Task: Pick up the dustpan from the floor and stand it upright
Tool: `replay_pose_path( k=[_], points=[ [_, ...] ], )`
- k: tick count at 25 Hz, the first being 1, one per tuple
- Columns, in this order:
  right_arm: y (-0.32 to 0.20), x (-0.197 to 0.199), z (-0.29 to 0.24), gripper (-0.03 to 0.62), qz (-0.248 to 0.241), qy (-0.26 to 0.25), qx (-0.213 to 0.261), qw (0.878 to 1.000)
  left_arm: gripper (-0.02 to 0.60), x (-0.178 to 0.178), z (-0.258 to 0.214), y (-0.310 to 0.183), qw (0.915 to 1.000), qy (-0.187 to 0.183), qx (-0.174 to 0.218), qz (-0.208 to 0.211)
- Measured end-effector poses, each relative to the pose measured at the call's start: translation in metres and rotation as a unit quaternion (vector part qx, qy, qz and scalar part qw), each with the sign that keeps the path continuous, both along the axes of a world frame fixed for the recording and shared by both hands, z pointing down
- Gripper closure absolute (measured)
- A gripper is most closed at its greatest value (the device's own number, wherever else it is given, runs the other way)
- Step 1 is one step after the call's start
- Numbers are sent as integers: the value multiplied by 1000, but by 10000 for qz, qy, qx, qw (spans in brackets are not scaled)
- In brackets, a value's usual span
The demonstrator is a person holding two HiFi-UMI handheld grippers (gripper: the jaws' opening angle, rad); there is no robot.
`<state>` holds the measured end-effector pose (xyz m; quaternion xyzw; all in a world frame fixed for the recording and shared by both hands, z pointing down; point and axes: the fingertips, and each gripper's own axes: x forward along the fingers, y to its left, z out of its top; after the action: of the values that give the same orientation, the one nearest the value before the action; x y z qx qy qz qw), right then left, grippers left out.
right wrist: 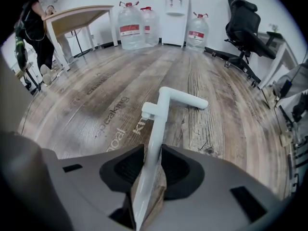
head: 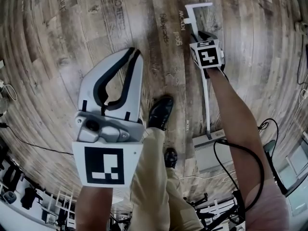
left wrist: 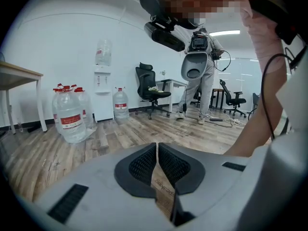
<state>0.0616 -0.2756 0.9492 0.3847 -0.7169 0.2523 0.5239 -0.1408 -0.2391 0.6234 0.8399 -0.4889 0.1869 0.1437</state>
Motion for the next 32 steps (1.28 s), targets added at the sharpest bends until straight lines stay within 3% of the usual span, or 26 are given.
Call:
replay_pose_path(
  k=[5, 11, 23, 32],
  points=[
    [0, -1, -7, 488, 107, -52, 85, 9999, 558, 2, 0, 10, 10000, -52, -10, 73],
    [2, 0, -63, 493, 210, -262, 377, 9987, 558, 19, -31, 23, 9999, 64, 70, 88],
    [15, -9, -262, 500, 197, -689, 1194, 9903, 558, 27, -179, 38, 9984, 156, 537, -27],
    [61, 12, -395, 505, 264, -901, 1755, 9800, 558, 53, -278, 76, 9968, 254, 720, 232]
  ],
)
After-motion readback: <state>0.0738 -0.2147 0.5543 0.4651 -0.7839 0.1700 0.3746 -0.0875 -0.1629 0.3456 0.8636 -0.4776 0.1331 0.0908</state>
